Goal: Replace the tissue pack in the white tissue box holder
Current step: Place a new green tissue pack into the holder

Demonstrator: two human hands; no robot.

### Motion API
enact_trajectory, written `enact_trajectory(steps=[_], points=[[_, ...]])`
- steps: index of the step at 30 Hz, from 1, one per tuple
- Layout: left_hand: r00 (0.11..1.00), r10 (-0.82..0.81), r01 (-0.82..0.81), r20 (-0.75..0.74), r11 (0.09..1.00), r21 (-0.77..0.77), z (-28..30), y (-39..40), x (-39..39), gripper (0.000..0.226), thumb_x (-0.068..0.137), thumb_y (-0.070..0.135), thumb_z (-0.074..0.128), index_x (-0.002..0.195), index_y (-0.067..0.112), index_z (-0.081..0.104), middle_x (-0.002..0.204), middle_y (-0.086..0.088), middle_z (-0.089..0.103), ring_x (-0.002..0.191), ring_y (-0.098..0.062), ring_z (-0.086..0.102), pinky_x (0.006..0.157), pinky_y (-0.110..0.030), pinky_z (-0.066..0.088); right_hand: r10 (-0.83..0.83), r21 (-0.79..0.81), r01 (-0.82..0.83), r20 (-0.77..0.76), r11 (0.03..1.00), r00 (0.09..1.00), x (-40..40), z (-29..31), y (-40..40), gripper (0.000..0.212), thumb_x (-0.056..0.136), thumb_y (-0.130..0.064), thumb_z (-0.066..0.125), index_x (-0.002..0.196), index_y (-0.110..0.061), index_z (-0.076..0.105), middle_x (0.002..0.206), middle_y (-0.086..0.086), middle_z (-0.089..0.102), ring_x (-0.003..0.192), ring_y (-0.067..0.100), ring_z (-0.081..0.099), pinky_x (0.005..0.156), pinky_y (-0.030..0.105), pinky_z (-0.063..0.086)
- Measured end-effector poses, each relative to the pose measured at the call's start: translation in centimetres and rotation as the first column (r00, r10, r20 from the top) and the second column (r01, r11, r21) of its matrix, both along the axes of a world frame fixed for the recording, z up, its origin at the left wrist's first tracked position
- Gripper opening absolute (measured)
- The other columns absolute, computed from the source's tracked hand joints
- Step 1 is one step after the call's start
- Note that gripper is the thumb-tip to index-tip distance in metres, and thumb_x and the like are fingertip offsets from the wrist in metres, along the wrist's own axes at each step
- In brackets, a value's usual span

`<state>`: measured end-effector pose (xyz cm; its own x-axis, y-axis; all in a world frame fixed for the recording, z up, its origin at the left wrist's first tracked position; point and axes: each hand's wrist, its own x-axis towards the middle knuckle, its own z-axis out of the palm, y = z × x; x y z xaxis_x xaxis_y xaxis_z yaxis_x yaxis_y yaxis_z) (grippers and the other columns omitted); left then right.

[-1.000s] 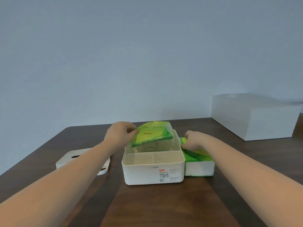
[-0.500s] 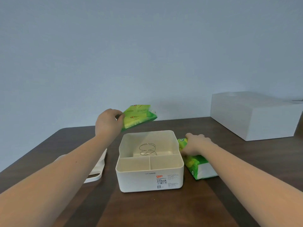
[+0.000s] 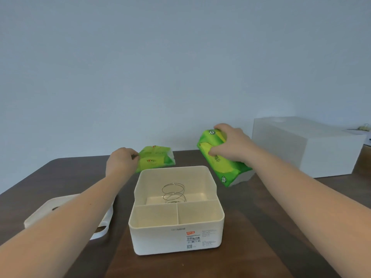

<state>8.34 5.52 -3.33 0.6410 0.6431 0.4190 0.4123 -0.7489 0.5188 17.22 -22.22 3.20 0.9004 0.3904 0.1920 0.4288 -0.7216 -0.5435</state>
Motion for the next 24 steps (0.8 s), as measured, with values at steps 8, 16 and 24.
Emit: enact_trajectory(steps=[8,16,24], points=[[0.996,-0.021,0.022,-0.089,1.0,0.005,-2.6,1.8,-0.1,0.026,0.086,0.016,0.056,0.1,0.018,0.077,0.105,-0.004,0.074,0.098,-0.027,0.064,0.076,-0.031,0.05,0.515,-0.191,-0.494,0.081,0.848,0.853,-4.3,2.2,3.3,0.082,0.072,-0.033,0.078,0.142,-0.044,0.036,0.144,-0.002,0.04,0.131,0.02,0.043,0.108,0.041,0.041],[0.996,-0.023,0.024,-0.087,1.0,0.004,-3.1,3.2,-1.5,0.021,0.087,0.021,0.058,0.099,0.013,0.073,0.104,-0.006,0.073,0.101,-0.028,0.063,0.075,-0.03,0.046,0.69,-0.57,-0.534,0.083,0.624,0.719,-6.2,0.2,6.0,0.081,0.073,-0.04,0.074,0.141,-0.05,0.03,0.148,-0.002,0.032,0.133,0.027,0.037,0.106,0.049,0.037],[0.99,0.023,-0.017,-0.14,0.999,0.046,-2.8,4.1,-4.1,0.03,0.092,0.022,0.047,0.113,0.02,0.068,0.114,0.0,0.069,0.105,-0.024,0.063,0.079,-0.036,0.054,0.713,-0.665,-0.509,0.05,0.547,0.7,-6.5,-1.0,7.3,0.081,0.078,-0.044,0.07,0.145,-0.052,0.024,0.158,-0.004,0.022,0.142,0.026,0.025,0.11,0.051,0.027]])
